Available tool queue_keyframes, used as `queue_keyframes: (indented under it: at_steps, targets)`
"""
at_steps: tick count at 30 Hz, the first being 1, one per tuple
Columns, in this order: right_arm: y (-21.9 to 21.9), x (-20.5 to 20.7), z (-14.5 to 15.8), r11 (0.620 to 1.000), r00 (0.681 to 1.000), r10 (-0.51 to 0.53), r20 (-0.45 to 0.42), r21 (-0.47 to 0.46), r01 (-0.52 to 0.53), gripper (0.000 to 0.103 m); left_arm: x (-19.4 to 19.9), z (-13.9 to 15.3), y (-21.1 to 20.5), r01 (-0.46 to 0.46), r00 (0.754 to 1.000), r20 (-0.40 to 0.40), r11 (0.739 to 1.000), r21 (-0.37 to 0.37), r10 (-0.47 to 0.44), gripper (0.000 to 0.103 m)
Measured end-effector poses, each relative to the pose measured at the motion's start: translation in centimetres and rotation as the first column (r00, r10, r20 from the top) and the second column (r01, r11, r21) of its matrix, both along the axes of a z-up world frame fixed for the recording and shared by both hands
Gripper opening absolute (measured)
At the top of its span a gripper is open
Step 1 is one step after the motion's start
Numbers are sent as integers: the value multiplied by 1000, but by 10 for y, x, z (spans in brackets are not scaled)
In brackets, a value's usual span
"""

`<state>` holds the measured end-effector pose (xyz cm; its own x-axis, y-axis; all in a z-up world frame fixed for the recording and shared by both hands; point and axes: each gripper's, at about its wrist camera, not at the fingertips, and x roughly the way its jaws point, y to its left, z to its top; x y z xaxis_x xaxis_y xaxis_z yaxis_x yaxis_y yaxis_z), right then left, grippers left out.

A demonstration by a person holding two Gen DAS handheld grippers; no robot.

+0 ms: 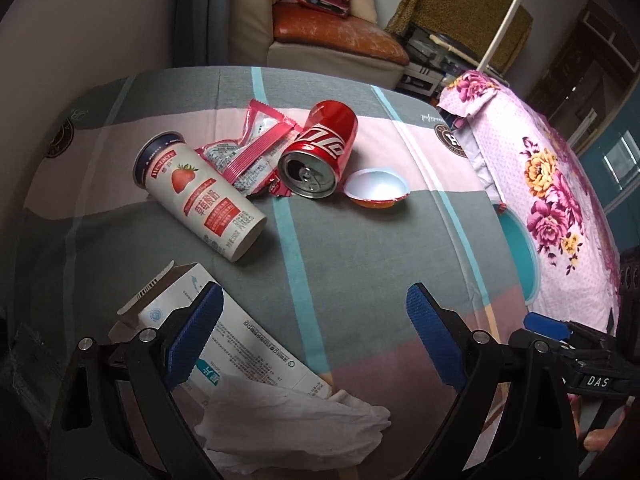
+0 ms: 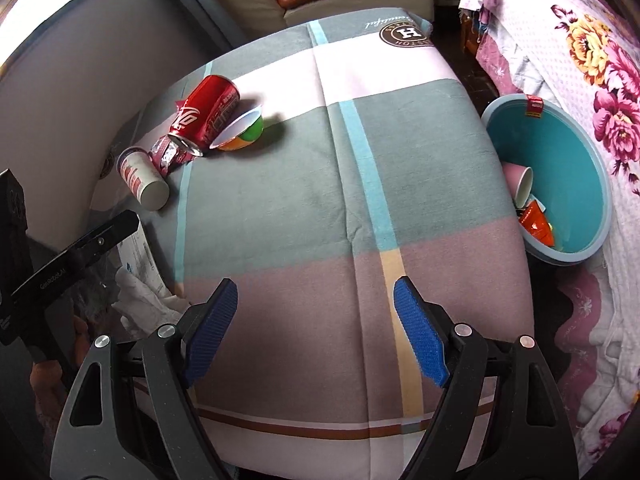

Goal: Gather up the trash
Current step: 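Grasp the crumpled white tissue with the right gripper, then lift the white tissue with the right gripper while the left gripper closes on the white medicine box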

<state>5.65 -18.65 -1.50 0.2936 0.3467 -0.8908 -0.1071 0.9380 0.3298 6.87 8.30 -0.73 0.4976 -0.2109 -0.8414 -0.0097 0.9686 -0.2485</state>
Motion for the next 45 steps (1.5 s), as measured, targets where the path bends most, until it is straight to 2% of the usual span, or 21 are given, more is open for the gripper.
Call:
queue_keyframes:
  at_steps: [6, 16, 22, 28, 30, 32, 35, 39, 45]
  targets:
    - [61, -10, -3, 988, 988, 153, -21, -21, -153, 77, -8, -7, 51, -99, 995, -20, 995, -28, 98, 93]
    - [149, -22, -16, 937, 937, 345, -58, -41, -347, 77, -25, -19, 92, -139, 989, -55, 990, -25, 138, 93]
    - [181, -27, -28, 910, 911, 407, -69, -53, -411, 77, -34, -22, 114, -175, 983, -67, 984, -30, 172, 93]
    - [187, -27, -37, 912, 915, 398, -67, -72, -403, 76, -39, -28, 118, -180, 981, -85, 983, -33, 176, 93]
    - [185, -29, -36, 915, 918, 393, -58, -77, -396, 66, -38, -30, 115, -176, 981, -93, 984, -36, 172, 93]
    - [182, -29, -37, 914, 916, 395, -62, -68, -399, 47, -37, -33, 111, -170, 981, -101, 985, -39, 166, 93]
    - [179, -31, -38, 908, 909, 412, -64, -61, -415, 27, -37, -37, 104, -174, 979, -120, 984, -46, 168, 93]
    - [165, -33, -34, 911, 911, 408, -58, -37, -410, 21, -41, -41, 97, -183, 975, -139, 982, -48, 175, 93]
    - [122, -25, -19, 944, 944, 330, -17, -7, -330, 17, -46, -41, 91, -225, 964, -156, 973, -48, 216, 93]
